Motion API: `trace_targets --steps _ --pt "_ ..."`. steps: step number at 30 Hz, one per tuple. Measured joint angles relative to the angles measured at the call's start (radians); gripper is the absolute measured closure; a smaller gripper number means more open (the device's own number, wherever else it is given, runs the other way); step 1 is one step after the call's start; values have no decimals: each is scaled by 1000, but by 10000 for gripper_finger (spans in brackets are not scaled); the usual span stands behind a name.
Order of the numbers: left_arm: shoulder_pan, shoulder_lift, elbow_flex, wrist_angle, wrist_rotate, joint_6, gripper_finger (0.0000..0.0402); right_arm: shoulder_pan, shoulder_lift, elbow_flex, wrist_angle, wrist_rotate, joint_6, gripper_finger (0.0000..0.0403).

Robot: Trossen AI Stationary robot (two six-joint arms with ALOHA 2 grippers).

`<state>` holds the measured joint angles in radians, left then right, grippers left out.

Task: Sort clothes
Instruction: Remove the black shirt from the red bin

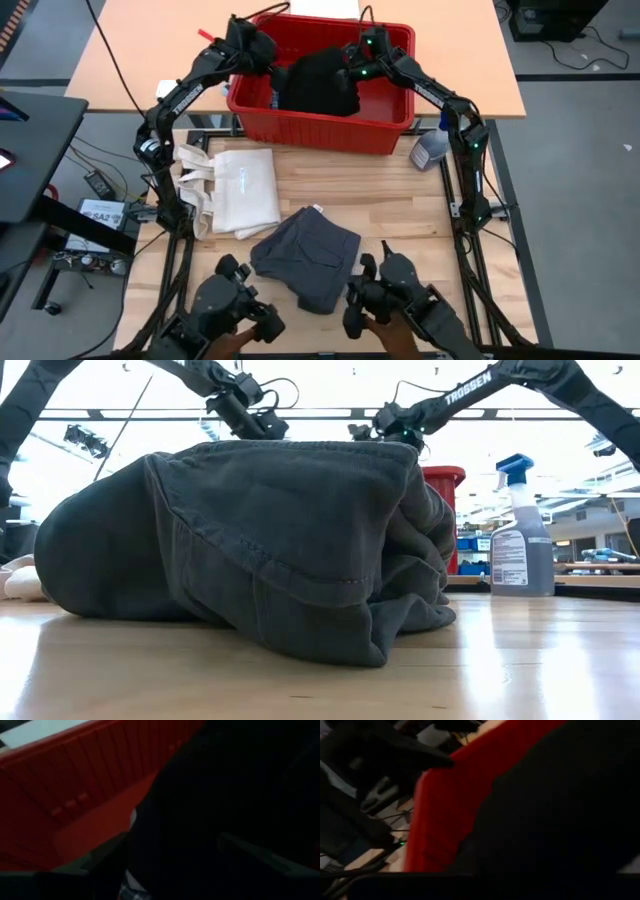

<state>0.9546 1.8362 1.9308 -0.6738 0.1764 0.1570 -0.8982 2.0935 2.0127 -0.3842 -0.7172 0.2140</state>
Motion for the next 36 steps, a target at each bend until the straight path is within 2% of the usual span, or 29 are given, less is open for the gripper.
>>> trace_targets --steps 4,7,12,18,24,28,33,36 --pt "-37 -6 -37 56 1 -23 98 -2 -43 0 -33 -22 3 352" --pt "-81 -49 -132 150 -19 -32 104 -2 -70 0 -40 -56 14 352" --pt "-168 -198 -338 336 -98 -37 122 6 -124 0 -37 -118 45 352" --pt "-250 -405 -506 365 -166 -37 139 48 -194 0 -30 -211 100 352" --pt "-327 -576 -583 244 -180 -38 143 143 -246 0 -33 -290 186 352" --pt "-393 -682 -586 65 -178 -34 143 238 -260 0 -42 -337 230 352" --pt "-558 -825 -587 -149 -170 -99 143 387 -262 0 -157 -386 265 352" --pt "-695 -890 -595 -237 -164 -182 143 487 -260 0 -284 -385 218 352"
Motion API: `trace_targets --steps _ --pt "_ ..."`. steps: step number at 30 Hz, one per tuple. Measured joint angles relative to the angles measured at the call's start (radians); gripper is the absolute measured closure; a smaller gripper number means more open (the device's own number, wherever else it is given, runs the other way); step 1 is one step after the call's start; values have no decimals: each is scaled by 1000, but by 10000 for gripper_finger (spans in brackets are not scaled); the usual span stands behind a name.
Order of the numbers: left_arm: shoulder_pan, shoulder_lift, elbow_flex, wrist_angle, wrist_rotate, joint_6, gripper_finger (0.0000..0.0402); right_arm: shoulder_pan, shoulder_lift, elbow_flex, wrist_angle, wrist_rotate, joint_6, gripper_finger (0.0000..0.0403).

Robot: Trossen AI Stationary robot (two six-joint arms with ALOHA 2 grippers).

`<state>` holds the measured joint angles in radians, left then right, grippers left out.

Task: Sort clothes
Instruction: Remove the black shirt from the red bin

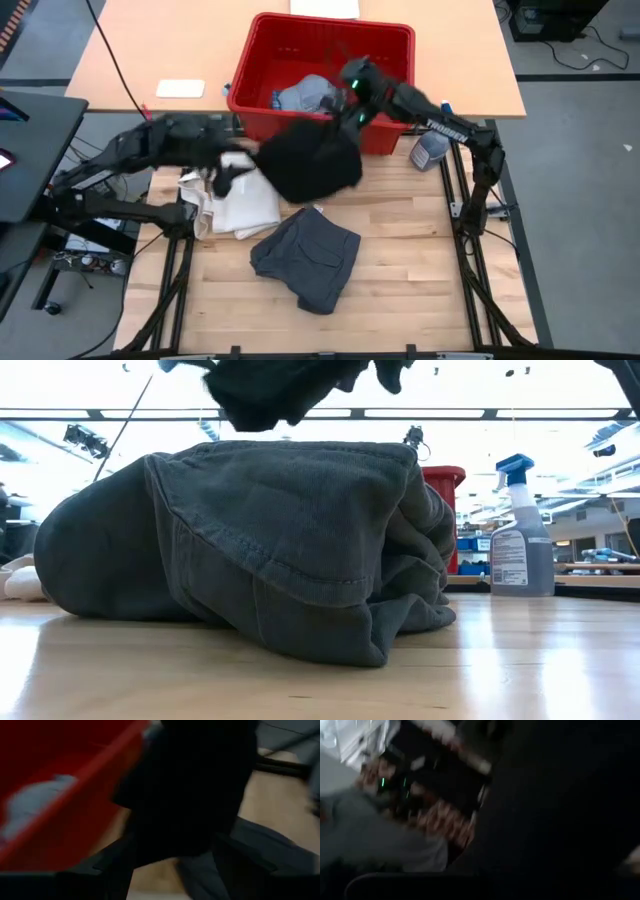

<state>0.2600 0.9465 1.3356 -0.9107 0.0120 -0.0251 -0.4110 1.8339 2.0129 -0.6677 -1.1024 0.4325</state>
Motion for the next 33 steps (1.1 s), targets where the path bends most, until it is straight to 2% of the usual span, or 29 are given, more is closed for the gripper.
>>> trace_targets --steps 4,8,13,16,19,24,29,33 --pt "-194 -66 -88 -16 -4 -137 143 124 27 -1 -112 27 -39 352" --pt "-369 -94 -204 14 -26 -232 143 226 78 -3 -126 2 -10 352" --pt "-546 -110 -301 113 -120 -301 143 330 151 -4 -145 -22 24 352" --pt "-622 -107 -333 114 -191 -314 143 371 196 -4 -150 -17 -7 350" --pt "-665 -110 -353 114 -257 -330 143 381 243 -4 -148 24 -37 334" --pt "-690 -109 -362 107 -265 -383 143 358 331 -4 -173 96 -63 293" --pt "-692 -110 -362 90 -265 -441 143 330 391 -4 -297 119 -122 232" --pt "-692 -110 -362 90 -266 -463 142 302 383 -5 -455 248 -169 172"
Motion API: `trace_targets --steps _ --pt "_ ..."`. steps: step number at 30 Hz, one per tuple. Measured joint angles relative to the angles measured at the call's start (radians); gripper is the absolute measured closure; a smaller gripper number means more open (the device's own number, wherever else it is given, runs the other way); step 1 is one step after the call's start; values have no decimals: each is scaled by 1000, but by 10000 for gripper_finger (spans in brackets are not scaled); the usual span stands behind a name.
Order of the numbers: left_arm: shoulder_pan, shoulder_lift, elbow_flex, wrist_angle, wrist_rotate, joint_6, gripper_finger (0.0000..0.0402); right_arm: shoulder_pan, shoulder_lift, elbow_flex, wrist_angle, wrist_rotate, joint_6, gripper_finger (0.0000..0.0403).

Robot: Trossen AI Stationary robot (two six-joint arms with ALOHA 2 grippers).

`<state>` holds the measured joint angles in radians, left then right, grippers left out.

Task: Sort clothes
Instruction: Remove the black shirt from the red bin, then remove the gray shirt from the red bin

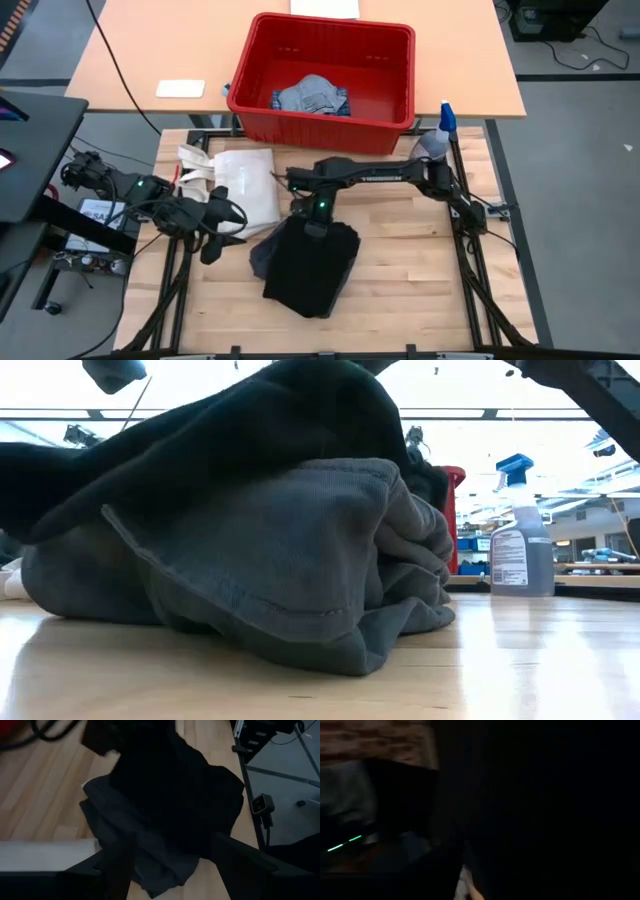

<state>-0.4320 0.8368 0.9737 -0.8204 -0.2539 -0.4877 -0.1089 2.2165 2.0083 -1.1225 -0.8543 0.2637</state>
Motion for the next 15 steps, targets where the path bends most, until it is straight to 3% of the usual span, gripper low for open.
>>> trace_targets --steps 4,8,12,15 --pt "0 0 0 0 -36 -1 135 -29 -42 0 -143 147 -16 118" --pt "3 0 0 -1 -117 3 117 -66 -99 0 -217 212 32 79" --pt "5 12 0 0 -242 10 99 -89 -166 0 -200 298 105 63" --pt "26 43 0 2 -276 9 95 -97 -212 0 -108 346 151 64"
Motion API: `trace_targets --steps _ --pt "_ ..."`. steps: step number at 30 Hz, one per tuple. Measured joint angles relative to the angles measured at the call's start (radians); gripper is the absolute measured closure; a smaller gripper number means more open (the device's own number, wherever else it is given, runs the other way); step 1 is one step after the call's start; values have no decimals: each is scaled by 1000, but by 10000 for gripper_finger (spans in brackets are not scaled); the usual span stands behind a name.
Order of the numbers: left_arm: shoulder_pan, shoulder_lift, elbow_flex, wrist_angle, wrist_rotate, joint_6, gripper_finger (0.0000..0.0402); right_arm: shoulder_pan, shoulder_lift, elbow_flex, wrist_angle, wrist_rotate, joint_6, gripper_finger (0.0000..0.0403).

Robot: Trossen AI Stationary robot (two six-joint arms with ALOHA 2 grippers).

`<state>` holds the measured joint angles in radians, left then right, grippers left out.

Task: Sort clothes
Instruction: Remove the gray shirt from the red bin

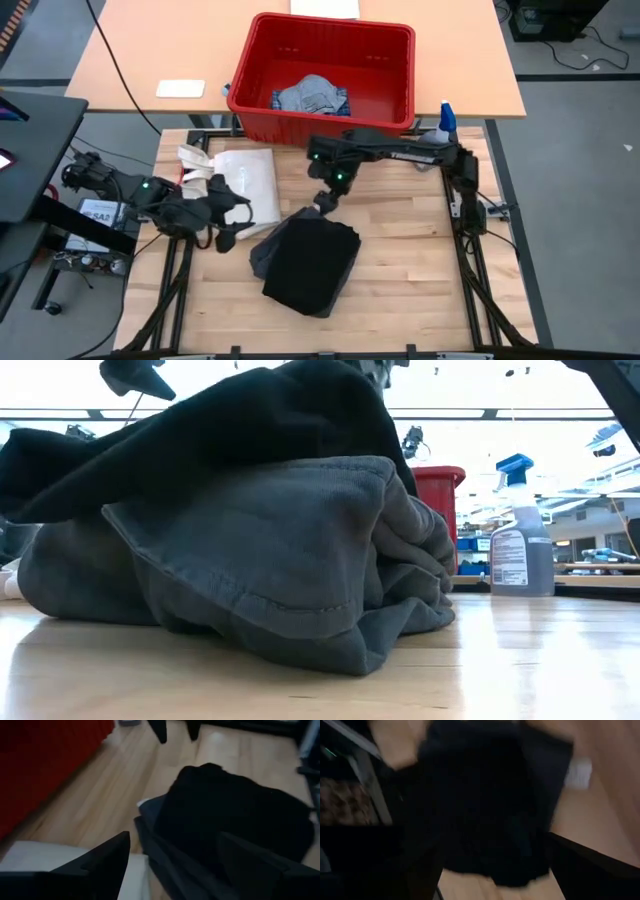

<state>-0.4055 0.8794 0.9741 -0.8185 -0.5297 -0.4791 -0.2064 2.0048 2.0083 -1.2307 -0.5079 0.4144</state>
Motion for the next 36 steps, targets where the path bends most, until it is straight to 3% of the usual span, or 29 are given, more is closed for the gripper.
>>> trace_targets --steps 9,15,22,30,36 --pt "71 110 0 93 -8 17 111 -53 -91 0 263 -8 132 78" --pt "129 123 0 135 -10 134 121 -84 -127 0 317 15 161 86" --pt "274 119 0 177 -7 287 138 -122 -136 0 324 2 165 90" --pt "525 119 0 319 281 390 164 -172 -141 0 383 -9 171 90" --pt "712 119 0 388 426 423 177 -244 -151 1 393 -14 169 90"
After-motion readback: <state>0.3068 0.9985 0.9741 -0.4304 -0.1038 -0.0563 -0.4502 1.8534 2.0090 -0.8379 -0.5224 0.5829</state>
